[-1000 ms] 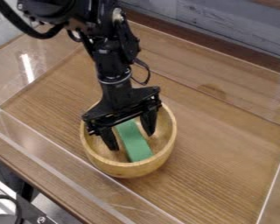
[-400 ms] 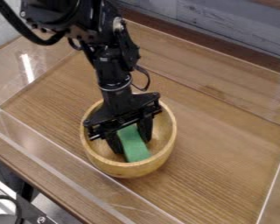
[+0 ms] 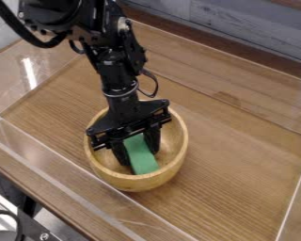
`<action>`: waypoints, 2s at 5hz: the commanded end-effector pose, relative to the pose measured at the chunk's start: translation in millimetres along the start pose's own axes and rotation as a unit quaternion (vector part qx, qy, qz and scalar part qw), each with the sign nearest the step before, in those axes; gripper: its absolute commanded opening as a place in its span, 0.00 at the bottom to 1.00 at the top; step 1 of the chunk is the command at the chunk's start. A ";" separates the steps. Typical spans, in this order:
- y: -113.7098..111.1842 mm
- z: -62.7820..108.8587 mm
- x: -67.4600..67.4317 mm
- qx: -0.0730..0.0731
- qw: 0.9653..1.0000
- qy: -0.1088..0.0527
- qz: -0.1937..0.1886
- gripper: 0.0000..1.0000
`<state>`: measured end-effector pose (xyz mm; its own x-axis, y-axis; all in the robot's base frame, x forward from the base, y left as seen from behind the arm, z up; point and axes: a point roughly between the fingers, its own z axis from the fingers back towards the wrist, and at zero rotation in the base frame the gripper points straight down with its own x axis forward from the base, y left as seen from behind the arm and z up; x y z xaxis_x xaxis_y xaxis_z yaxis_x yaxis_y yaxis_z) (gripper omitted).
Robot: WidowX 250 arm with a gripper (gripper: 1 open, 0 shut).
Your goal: Remove the green block from inside the brown bowl and put it on the table
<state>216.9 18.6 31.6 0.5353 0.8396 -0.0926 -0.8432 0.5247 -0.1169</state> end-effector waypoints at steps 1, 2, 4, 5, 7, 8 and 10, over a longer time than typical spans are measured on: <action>-2.0 8.0 6.0 -0.013 1.000 -0.010 -0.001 0.00; -0.5 8.4 6.3 -0.013 1.000 -0.007 -0.005 0.00; 1.9 9.8 6.7 -0.013 1.000 -0.002 -0.011 0.00; 3.1 10.4 6.7 -0.013 1.000 0.000 -0.014 0.00; 5.2 10.4 6.8 -0.012 1.000 0.005 -0.018 0.00; 6.1 10.5 6.7 -0.012 1.000 0.007 -0.020 0.00; 7.8 10.9 6.3 -0.012 1.000 0.011 -0.023 0.00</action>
<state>209.1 25.1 32.5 0.5737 0.8074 -0.1380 -0.8188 0.5614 -0.1199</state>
